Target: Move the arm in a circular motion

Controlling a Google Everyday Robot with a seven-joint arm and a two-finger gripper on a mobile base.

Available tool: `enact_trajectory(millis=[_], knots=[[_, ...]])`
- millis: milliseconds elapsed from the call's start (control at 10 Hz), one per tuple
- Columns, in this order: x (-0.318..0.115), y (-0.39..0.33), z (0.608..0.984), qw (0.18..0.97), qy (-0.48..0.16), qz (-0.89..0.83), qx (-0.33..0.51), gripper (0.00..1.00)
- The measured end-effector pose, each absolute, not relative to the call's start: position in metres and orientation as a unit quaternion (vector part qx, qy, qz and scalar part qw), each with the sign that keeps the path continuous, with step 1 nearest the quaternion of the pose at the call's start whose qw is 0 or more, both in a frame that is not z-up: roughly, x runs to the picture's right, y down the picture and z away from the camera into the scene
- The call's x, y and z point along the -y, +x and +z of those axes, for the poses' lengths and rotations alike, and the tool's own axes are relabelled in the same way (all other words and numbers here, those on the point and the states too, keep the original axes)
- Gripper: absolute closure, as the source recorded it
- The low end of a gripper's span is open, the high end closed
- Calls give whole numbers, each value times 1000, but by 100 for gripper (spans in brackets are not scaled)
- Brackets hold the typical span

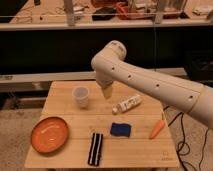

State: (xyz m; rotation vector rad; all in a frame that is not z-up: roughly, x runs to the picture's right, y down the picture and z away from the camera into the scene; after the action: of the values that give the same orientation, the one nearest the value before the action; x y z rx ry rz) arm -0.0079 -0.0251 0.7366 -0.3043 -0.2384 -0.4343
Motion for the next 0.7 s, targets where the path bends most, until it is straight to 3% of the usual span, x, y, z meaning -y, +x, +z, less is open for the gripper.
enact_trajectory(millis=[400,700], knots=[[80,80,817,963,-168,-180,108,20],[72,156,858,965,-210,-128,92,20]])
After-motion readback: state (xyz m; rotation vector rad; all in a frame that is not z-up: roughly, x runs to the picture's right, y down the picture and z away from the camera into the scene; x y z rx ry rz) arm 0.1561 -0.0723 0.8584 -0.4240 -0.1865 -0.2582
